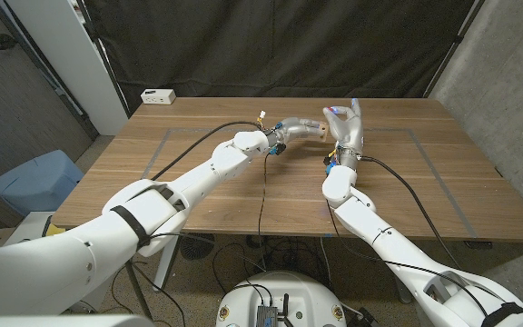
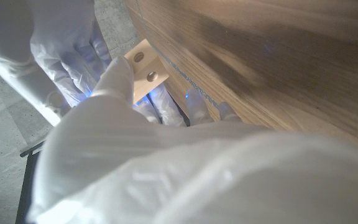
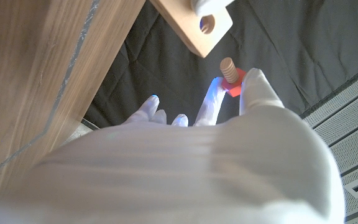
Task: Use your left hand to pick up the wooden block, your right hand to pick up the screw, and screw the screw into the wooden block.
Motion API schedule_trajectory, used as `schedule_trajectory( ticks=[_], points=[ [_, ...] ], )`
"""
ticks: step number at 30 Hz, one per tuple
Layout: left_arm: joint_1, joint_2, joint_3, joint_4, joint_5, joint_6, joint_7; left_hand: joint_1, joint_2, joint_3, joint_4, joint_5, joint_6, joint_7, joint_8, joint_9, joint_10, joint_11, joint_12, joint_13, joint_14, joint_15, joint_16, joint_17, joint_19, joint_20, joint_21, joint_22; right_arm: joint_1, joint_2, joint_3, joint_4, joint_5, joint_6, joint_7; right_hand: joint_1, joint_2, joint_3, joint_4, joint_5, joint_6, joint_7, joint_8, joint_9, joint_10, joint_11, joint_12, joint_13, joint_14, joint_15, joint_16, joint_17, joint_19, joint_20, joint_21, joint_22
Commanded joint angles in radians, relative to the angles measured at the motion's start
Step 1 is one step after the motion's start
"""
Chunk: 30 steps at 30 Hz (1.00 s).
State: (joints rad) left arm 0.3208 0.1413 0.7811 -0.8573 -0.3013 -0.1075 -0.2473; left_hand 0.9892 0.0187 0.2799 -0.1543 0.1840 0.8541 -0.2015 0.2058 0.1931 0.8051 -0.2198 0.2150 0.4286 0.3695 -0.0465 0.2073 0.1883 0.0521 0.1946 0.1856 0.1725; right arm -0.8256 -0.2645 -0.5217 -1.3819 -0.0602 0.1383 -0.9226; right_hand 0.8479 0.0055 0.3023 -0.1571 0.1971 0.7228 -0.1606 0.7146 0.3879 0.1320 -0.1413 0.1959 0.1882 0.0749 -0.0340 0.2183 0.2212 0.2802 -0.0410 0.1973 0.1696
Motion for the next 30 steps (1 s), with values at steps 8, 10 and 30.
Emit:
schedule_trajectory(
  ticks=[8, 10, 30],
  points=[
    [0.010, 0.006, 0.002, -0.029, 0.002, 0.015, 0.010, 0.005, 0.009, 0.002, 0.007, 0.007, 0.011, 0.004, 0.005, 0.004, 0.004, 0.000, -0.003, 0.006, 0.006, -0.028, 0.003, 0.003, -0.001, 0.001, 0.007, 0.002, -0.003, -0.002, 0.005, 0.002, 0.010, 0.012, 0.011, 0.003, 0.002, 0.001, 0.005, -0.005, -0.001, -0.006, 0.000, 0.002, -0.003, -0.006, 0.005, 0.005, -0.004, -0.012, -0.002, 0.003, -0.001, 0.001, -0.004, 0.004],
    [0.013, 0.010, 0.002, -0.036, 0.003, 0.019, 0.012, 0.005, 0.009, 0.001, 0.007, 0.007, 0.009, 0.004, 0.005, 0.004, 0.003, 0.000, -0.003, 0.006, 0.006, -0.028, 0.003, 0.003, 0.000, 0.001, 0.007, 0.002, -0.003, -0.001, 0.005, 0.002, 0.010, 0.012, 0.011, 0.003, 0.003, 0.001, 0.005, -0.005, -0.001, -0.005, 0.000, 0.002, -0.003, -0.005, 0.005, 0.005, -0.005, -0.013, -0.002, 0.003, -0.001, 0.001, -0.004, 0.004],
    [0.019, 0.013, 0.003, -0.041, 0.001, 0.020, 0.014, 0.006, 0.009, 0.001, 0.006, 0.008, 0.011, 0.005, 0.005, 0.004, 0.003, 0.000, -0.003, 0.006, 0.007, -0.027, 0.003, 0.003, -0.001, 0.001, 0.007, 0.002, -0.008, 0.001, 0.006, -0.005, 0.013, 0.000, 0.010, 0.002, 0.005, 0.000, 0.007, -0.007, 0.000, -0.006, 0.002, -0.001, -0.004, -0.006, 0.005, 0.005, -0.004, -0.014, -0.002, 0.005, -0.004, 0.001, -0.004, 0.004]
  ],
)
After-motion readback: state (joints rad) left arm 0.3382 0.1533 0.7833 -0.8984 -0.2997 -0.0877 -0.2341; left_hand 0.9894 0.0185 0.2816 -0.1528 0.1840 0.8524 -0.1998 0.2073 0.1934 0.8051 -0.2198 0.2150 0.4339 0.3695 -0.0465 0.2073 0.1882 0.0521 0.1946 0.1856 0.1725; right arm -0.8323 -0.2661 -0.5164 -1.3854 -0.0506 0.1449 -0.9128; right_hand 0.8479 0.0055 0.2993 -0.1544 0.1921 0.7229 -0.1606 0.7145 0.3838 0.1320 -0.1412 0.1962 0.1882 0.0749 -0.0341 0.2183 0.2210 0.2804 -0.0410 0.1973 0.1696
